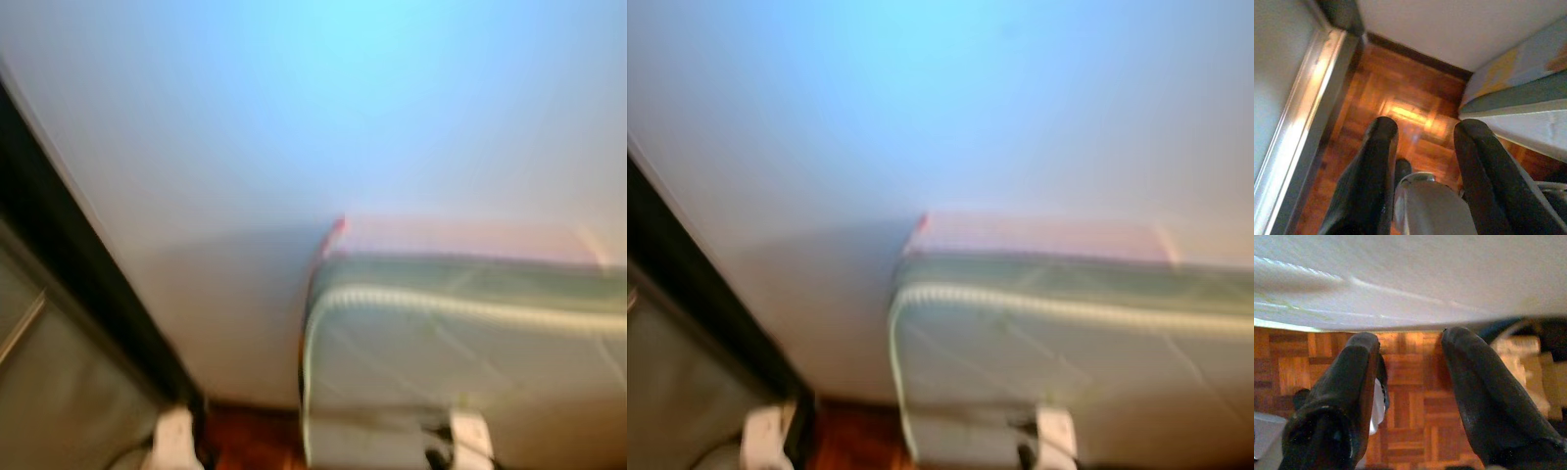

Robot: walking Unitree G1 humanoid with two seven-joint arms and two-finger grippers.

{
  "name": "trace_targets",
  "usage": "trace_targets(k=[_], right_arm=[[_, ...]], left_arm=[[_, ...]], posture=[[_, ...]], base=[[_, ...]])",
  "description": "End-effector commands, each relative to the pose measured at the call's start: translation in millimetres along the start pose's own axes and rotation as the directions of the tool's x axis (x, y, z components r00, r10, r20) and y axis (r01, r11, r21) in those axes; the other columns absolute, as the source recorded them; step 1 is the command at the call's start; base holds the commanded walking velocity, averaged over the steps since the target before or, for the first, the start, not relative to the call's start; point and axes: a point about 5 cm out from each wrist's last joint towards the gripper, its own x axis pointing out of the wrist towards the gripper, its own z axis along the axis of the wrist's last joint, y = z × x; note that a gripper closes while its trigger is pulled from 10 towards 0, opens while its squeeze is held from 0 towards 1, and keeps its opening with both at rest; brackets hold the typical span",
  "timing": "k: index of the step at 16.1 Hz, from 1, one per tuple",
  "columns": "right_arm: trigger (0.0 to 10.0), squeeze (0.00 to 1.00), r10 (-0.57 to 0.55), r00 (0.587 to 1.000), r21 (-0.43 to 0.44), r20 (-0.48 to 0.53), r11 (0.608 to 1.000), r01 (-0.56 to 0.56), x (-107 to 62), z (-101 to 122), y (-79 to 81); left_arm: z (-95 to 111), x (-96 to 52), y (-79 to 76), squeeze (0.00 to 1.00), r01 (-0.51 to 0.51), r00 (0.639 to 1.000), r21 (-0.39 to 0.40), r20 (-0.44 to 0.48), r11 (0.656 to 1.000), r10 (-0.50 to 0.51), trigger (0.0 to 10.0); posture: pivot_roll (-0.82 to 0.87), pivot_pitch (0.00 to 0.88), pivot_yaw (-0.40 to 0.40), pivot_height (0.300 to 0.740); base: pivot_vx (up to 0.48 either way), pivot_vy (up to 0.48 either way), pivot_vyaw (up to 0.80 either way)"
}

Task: Clean up the room

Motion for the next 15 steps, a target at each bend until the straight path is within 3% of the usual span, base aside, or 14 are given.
trace_targets(k=[1, 3, 15], right_arm=[[10.0, 0.00, 0.002, 0.998, -0.129, -0.067, 0.992, -0.010, 0.4, 11.4, -17.8], [10.0, 0.00, 0.003, 0.998, -0.133, -0.058, 0.991, -0.011, 0.4, 12.1, -18.1], [10.0, 0.00, 0.014, 0.999, -0.122, -0.041, 0.992, -0.019, 0.5, 13.2, -16.5]], left_arm=[[-26.4, -11.8, 33.1, 0.00, -0.065, 0.986, 0.184, -0.137, 0.981, 0.091, 10.0], [-28.1, -12.3, 33.2, 0.00, -0.064, 0.986, 0.188, -0.142, 0.980, 0.091, 10.0], [-34.0, -17.7, 46.4, 0.00, -0.084, 0.981, 0.167, -0.157, 0.982, 0.111, 10.0]], posture=[[0.02, 0.000, -0.006, 0.740], [0.02, 0.000, -0.006, 0.740], [0.03, 0.000, -0.006, 0.740]], base=[[0.000, 0.000, -0.79], [0.000, 0.000, -0.78], [0.000, 0.000, 0.00]])
